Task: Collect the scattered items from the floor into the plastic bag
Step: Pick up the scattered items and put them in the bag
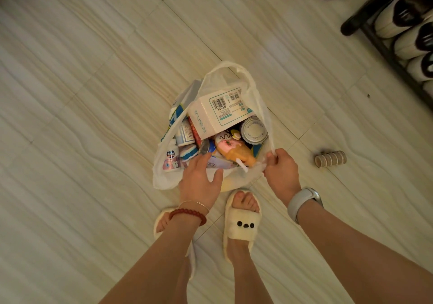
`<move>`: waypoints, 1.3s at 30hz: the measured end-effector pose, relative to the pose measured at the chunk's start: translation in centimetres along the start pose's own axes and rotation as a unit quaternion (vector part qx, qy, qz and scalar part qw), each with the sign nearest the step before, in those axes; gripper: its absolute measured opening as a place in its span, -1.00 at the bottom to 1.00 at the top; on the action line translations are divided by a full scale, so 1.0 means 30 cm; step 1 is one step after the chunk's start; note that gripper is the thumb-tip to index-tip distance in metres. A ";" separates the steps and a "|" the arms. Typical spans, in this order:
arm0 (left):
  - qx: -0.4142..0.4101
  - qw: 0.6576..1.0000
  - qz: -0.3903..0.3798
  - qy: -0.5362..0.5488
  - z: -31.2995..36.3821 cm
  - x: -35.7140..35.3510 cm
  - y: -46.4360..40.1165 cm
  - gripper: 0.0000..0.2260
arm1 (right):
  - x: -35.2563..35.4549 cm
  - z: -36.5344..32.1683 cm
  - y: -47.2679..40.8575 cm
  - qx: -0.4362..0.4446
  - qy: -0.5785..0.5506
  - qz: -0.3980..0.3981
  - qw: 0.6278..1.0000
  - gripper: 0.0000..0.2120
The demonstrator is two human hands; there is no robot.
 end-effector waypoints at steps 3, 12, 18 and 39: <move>-0.010 0.992 -0.021 -0.121 -0.013 0.012 0.048 -0.58 | 0.008 -0.005 0.015 -0.005 0.006 -0.010 1.000 -0.77; -0.102 0.940 -0.160 -0.285 0.092 -0.008 0.089 -0.51 | 0.083 0.017 0.087 -0.018 0.008 -0.023 1.000 -0.81; -0.104 0.883 -0.232 -0.394 0.020 -0.161 0.044 -0.34 | 0.038 0.137 0.101 0.001 -0.006 -0.019 1.000 -0.72; -0.143 0.937 -0.111 -0.298 0.061 -0.684 0.136 -0.43 | 0.259 0.550 -0.202 0.101 0.361 -0.058 0.925 -0.41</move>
Point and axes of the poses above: each hand's wrist, its own y-axis away from the middle knuckle, its own x-axis out of the back of the hand, z = x × y, the point moved 5 cm from there along -y, towards the middle knuckle, and after that the axes turned 1 degree about y, right-handed, at the moved point
